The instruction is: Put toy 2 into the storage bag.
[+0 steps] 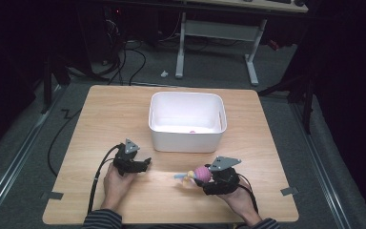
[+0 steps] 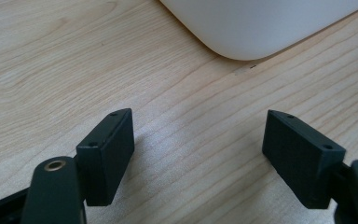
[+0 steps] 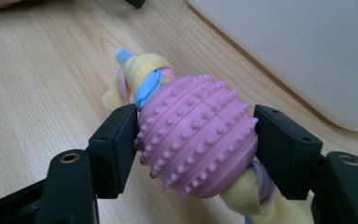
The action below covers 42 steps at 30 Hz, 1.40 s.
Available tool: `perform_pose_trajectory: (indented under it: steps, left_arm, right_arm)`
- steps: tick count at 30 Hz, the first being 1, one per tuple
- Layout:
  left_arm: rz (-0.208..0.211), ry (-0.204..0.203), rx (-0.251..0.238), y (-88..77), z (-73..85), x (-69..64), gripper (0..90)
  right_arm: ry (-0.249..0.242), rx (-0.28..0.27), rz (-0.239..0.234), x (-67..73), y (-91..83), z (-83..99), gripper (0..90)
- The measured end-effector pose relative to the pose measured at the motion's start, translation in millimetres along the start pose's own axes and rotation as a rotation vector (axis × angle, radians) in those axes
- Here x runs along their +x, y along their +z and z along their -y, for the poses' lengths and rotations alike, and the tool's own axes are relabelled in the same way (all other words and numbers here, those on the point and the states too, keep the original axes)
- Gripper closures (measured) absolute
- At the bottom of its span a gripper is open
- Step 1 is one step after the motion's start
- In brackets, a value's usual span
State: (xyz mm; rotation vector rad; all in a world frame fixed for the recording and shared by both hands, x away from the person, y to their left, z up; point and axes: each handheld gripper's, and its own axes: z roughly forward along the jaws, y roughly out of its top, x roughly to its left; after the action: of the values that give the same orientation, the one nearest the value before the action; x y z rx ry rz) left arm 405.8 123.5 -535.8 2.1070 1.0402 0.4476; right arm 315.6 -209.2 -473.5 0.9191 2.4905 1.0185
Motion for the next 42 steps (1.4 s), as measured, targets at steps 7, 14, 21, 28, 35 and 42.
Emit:
perform_pose_trajectory:
  steps: [7,14,21,28,35,42]
  left_arm:
    - [0.001,-0.002,0.0,0.0,0.0,-0.1,25.2]
    - [0.001,0.0,0.001,0.0,0.0,-0.1,25.1]
    - [0.002,0.0,0.001,0.1,0.0,-0.1,24.8]
    - [0.003,0.001,0.002,0.1,0.0,-0.1,24.6]
    - [0.005,0.003,0.003,0.1,0.0,-0.3,24.0]
    - [0.005,0.004,0.003,0.1,0.0,-0.3,23.8]
  right_arm:
    - [0.013,-0.018,0.018,-9.5,-13.3,-7.6,33.6]
    - [0.021,-0.044,0.024,-21.0,-29.0,-18.9,33.6]
    - [-0.001,-0.06,0.043,-27.6,-42.1,-34.8,33.7]
    - [0.014,-0.086,0.02,-37.7,-53.7,-49.1,33.7]
    - [-0.006,-0.098,0.029,-43.7,-64.9,-64.3,33.8]
    - [-0.001,-0.112,0.032,-52.7,-71.1,-75.9,33.7]
